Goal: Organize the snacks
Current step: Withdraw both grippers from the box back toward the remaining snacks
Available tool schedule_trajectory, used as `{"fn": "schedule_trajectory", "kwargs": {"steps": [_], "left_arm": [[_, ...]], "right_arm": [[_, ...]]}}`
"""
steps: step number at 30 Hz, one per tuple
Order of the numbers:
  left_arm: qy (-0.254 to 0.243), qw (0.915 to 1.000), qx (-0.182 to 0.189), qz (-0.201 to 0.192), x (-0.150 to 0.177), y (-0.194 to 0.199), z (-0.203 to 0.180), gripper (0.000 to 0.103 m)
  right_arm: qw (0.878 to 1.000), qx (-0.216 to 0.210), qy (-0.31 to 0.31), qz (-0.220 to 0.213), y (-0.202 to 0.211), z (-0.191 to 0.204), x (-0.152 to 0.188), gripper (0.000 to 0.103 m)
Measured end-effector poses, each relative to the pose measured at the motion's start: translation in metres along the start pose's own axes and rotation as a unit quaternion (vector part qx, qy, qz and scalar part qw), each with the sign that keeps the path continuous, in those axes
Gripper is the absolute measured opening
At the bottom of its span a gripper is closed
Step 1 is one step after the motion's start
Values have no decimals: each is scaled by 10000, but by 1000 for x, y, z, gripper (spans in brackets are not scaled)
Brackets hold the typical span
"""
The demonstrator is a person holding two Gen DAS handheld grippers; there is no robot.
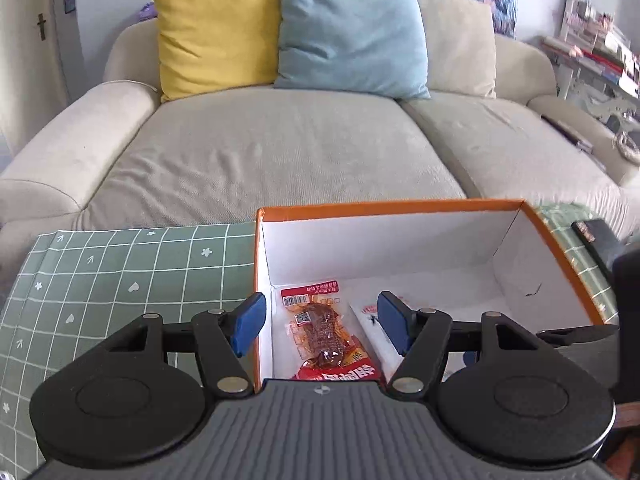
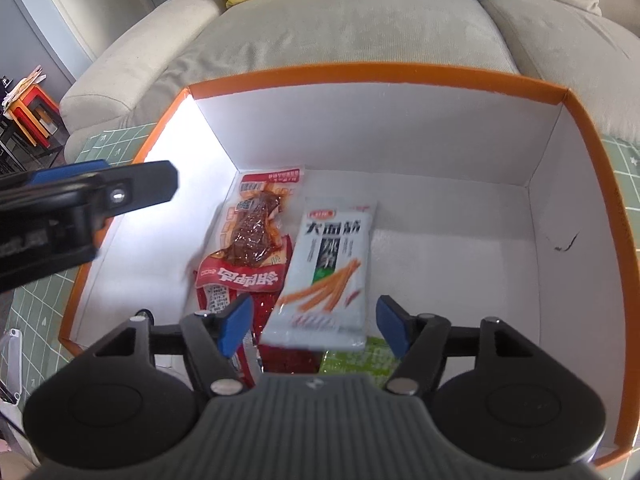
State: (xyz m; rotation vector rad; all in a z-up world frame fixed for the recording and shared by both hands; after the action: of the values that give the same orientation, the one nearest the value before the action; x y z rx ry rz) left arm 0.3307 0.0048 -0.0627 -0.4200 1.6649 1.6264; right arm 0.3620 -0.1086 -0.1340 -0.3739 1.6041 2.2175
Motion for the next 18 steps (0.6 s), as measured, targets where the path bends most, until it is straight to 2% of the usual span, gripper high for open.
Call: {"fn": "schedule_trajectory", "kwargs": {"steps": [5,9,18], "left_arm": [[332,9988,-8,-364,13,43,-3,75],[474,9973,-28,-564,27,76,-8,76],[266,9981,-266,-480,69,109,-29,76]], "right_arm": [[9995,100,122,-285,18,1,7,69],[9974,155,232,-670,44,0,16,71],[9869,-41,627,-1487,110,8,54,73]]}}
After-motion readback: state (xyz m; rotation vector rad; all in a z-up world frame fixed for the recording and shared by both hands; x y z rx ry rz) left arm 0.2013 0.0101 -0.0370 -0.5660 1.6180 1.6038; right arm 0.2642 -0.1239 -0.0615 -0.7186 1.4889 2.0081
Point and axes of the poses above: each gripper's, at about its wrist camera, not at the fingertips, and y roughly against the way its jaws point, z to its left, x to its underside, the point moved 6 cm from there along -y, roughly the way its jaws point, and after that the axes turned 11 degrees about -y, right-handed, at the moved point
